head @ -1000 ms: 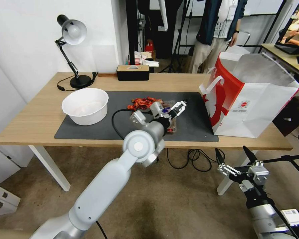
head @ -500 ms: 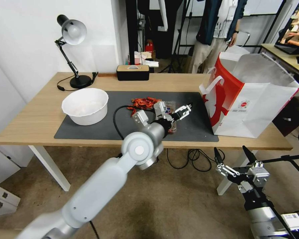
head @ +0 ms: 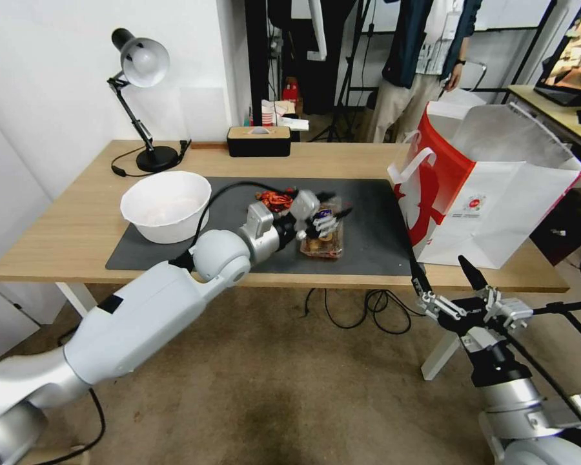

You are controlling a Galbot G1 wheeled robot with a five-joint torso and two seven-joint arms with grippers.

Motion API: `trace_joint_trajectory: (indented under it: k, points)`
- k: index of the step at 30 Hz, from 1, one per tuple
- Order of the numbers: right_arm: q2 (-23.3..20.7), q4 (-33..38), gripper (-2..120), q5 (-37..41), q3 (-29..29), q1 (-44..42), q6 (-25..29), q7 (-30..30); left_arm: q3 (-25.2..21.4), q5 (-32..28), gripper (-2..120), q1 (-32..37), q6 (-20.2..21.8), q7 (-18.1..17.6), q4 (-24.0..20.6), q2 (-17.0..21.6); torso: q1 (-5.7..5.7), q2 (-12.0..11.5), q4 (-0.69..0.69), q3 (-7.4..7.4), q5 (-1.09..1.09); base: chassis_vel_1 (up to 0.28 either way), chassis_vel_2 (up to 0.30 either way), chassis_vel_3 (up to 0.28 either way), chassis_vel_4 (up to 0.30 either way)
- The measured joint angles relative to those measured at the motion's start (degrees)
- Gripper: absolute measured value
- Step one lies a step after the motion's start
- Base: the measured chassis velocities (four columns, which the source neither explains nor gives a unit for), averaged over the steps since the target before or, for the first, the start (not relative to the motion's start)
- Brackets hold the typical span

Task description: Close the disposable takeout box, then place it into the delivery bag.

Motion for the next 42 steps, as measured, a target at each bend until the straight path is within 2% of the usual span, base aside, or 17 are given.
trace_joint_trajectory:
  k: [3, 4, 7, 20, 30, 34, 42]
  points:
    - [-1.06, 0.90, 99, 3.27, 0.05, 0.76, -0.86, 0.27, -0.52, 4.16, 13, -0.36, 1.06, 3.53, 0.30, 0.28, 0.00, 0.00, 0.00, 0.00, 0.00, 0.000, 0.000, 0.000, 0.000]
    - [-1.06, 0.90, 99, 3.27, 0.05, 0.76, -0.86, 0.27, -0.52, 4.16, 13, -0.36, 1.06, 3.53, 0.30, 0.28, 0.00, 0.00, 0.00, 0.00, 0.00, 0.000, 0.000, 0.000, 0.000]
    - [-2.47, 2.37, 99, 8.47, -0.05, 2.11, -2.70, 0.83, -0.38, 7.07, 0, -0.92, 1.87, 6.21, 0.78, 0.08, 0.00, 0.00, 0.00, -0.01, 0.00, 0.000, 0.000, 0.000, 0.000]
    - [-7.69, 1.14, 99, 25.94, -1.35, 8.84, -7.06, 5.03, 2.03, 7.79, 0, -1.71, 1.89, 6.31, 3.04, -0.12, 0.00, 0.00, 0.00, -0.01, 0.00, 0.000, 0.000, 0.000, 0.000]
    - [-9.30, -2.56, 99, 30.51, -3.55, 14.13, -8.92, 7.71, 2.64, 8.02, 0, -1.63, 1.75, 5.91, 2.78, 1.19, 0.00, 0.00, -0.01, -0.01, 0.01, 0.000, 0.000, 0.000, 0.000]
    - [-10.38, -4.07, 99, 34.15, -4.73, 17.36, -10.19, 10.56, 2.78, 7.63, 0, -1.54, 1.70, 5.48, 2.74, 1.43, 0.00, 0.00, 0.01, -0.01, 0.00, 0.000, 0.000, 0.000, 0.000]
    - [-14.11, -7.86, 100, 40.16, -7.39, 23.03, -11.57, 12.68, 3.56, 7.12, 0, -1.24, 1.67, 4.72, 2.63, 1.10, 0.00, 0.00, 0.01, 0.00, 0.00, 0.000, 0.000, 0.000, 0.000]
